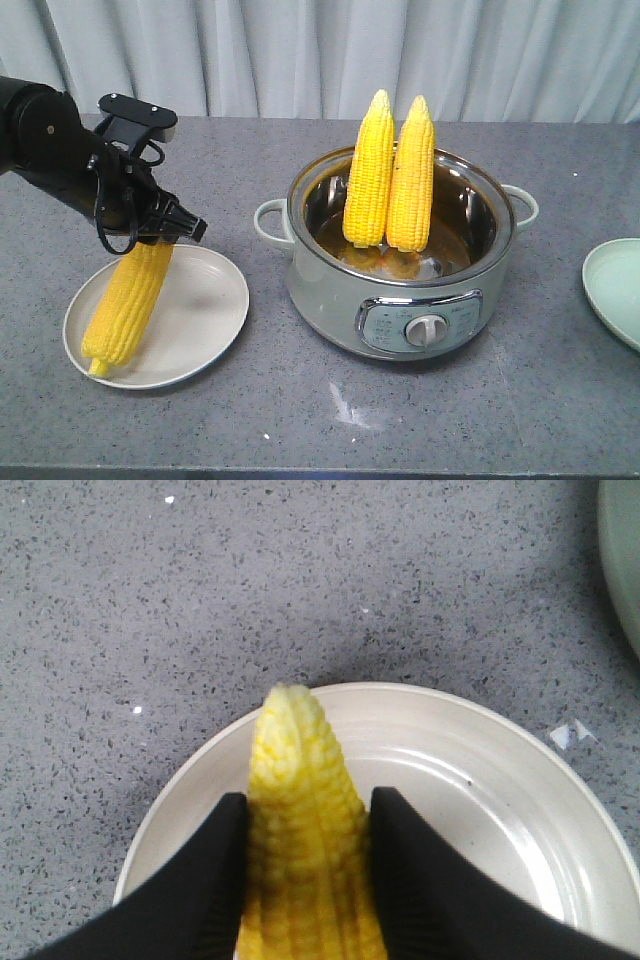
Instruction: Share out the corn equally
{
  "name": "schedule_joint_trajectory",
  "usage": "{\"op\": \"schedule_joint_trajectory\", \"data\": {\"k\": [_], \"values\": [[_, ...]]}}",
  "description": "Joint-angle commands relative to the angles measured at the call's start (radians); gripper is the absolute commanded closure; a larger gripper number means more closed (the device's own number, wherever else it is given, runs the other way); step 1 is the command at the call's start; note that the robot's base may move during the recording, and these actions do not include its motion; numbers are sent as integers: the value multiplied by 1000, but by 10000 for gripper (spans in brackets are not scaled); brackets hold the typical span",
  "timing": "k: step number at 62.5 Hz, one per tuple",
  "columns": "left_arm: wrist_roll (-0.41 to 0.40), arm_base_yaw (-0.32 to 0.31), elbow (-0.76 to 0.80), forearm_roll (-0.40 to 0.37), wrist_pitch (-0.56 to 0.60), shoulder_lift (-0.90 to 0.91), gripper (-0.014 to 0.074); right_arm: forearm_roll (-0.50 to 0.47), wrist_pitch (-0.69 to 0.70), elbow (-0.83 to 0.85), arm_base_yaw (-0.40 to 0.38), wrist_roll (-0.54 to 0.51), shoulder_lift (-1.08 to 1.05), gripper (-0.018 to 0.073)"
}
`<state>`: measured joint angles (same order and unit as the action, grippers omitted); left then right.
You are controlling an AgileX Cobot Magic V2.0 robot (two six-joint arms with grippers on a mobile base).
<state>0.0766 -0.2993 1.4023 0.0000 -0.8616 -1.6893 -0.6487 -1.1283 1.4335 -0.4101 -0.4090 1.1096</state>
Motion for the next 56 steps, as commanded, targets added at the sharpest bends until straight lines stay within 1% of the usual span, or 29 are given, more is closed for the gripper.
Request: {"op": "schedule_joint_trajectory", "data": {"k": [1,13,21,26,45,49,56], "values": [[-7,-2,24,-9,33,39,456,-39,41,29,-6,-11,-16,49],[-8,-2,24,-9,26,39,277,-39,36,29,-6,-11,-16,49],[-9,-2,24,-9,11,39,202,-38,38,29,-6,-19,-16,49],[-9,-2,24,-9,-3,39,189,-38,38,29,-6,-28,-16,49],[-10,-2,26,-17,-21,46,189,-47,38,29,-6,-44,-16,49],[-10,-2,26,-26,-16,53,189,-74,38,29,-6,-75,-16,48],[-10,-2,26,-38,10,78,189,-169,41,29,-4,-148,-10,46]]}}
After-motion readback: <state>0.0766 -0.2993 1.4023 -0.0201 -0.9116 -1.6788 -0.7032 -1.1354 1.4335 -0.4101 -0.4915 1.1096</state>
